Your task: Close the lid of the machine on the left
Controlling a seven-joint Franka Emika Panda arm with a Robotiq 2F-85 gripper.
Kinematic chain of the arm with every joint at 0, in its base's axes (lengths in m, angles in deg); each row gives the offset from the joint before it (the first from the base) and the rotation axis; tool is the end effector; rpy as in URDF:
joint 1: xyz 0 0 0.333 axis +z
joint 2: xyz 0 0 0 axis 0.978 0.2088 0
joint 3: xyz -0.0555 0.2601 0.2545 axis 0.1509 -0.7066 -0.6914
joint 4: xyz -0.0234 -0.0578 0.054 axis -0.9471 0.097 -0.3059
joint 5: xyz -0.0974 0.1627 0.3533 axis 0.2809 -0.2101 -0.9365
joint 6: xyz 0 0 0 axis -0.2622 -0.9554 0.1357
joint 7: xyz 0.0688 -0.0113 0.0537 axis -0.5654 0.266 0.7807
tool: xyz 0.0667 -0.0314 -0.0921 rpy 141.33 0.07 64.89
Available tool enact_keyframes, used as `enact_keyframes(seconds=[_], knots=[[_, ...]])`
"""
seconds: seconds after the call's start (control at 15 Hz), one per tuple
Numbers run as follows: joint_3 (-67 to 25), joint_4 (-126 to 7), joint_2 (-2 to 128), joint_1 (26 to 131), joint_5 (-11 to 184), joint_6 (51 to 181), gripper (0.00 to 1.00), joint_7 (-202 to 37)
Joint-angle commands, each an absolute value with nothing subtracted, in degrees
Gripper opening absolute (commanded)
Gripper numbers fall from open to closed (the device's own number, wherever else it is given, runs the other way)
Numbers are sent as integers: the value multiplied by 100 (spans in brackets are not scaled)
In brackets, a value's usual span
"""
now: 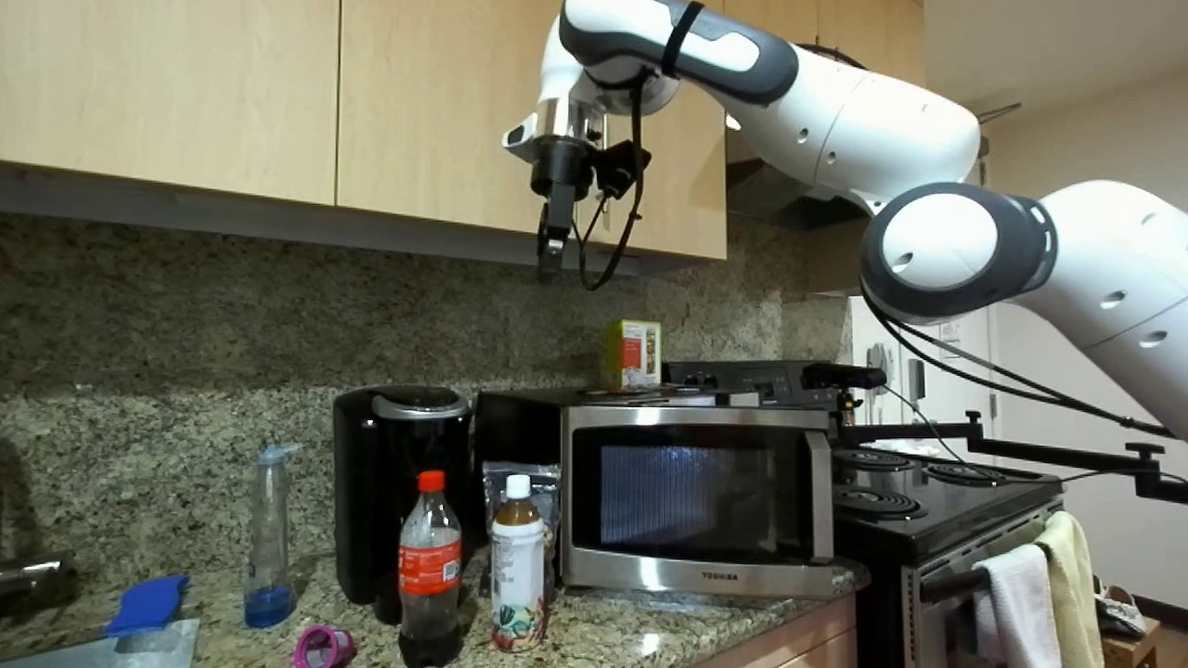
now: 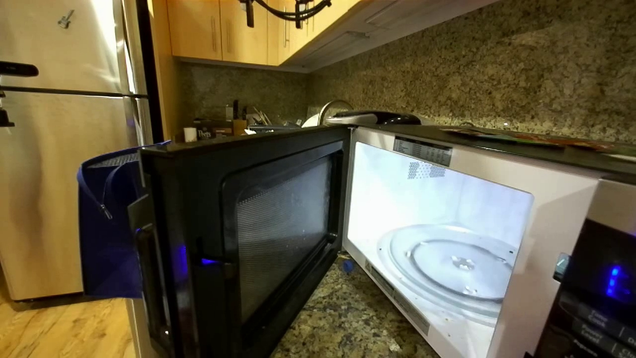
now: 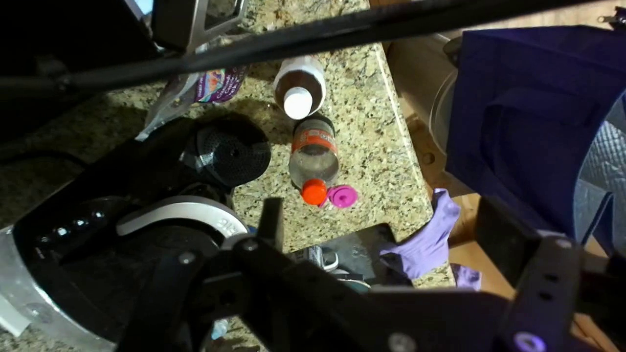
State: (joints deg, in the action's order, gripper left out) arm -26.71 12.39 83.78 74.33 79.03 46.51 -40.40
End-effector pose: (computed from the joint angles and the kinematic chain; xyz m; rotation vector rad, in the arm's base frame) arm 0.6810 -0.0236 0.7466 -2.9363 -0.9797 -0.2311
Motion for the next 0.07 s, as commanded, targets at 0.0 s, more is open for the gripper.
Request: enact_keyframes(seconds=[0.0], knots=[[-2777, 1172, 8315, 7372, 7956, 4696, 100, -4102]])
